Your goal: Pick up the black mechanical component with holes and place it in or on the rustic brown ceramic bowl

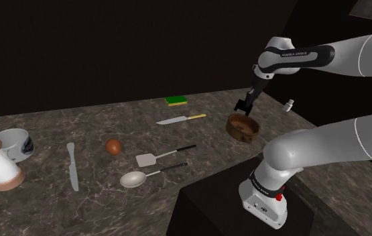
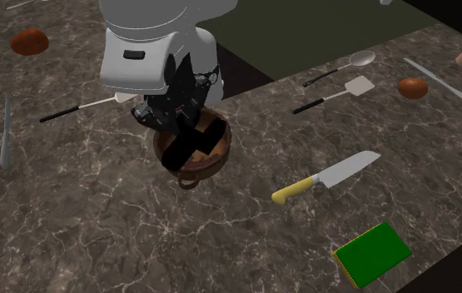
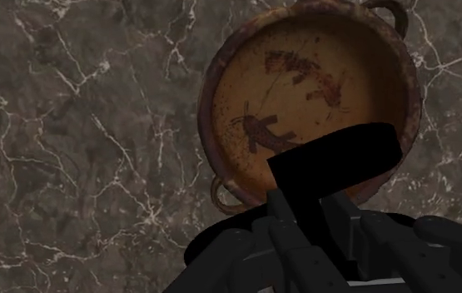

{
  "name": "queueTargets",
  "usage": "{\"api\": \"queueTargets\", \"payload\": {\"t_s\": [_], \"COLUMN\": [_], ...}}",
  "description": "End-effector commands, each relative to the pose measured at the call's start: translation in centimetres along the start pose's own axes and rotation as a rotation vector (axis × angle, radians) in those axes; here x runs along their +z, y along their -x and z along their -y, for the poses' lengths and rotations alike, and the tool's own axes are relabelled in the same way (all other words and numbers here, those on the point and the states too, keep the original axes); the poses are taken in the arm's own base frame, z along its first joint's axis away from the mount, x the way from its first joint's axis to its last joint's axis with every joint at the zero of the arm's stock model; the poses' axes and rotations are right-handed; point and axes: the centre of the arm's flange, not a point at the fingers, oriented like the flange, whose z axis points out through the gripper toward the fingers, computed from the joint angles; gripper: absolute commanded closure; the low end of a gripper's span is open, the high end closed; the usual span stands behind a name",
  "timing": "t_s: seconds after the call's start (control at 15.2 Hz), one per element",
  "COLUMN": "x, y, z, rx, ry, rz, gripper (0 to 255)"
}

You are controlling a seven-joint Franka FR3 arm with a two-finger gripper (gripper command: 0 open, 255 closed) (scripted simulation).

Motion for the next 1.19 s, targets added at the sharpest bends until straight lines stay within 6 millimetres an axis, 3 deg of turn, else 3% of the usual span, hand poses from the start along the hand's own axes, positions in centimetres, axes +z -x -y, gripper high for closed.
{"api": "queueTargets", "payload": {"t_s": [0.0,0.2,1.12], "x": [0.0,0.0,7.3], "y": [2.5,5.6,5.5], "z": [1.4,3.1,3.1], "rx": [0.000,0.000,0.000], "ry": [0.002,0.002,0.002], "rz": [0.000,0.000,0.000], "gripper": [255,255,255]}}
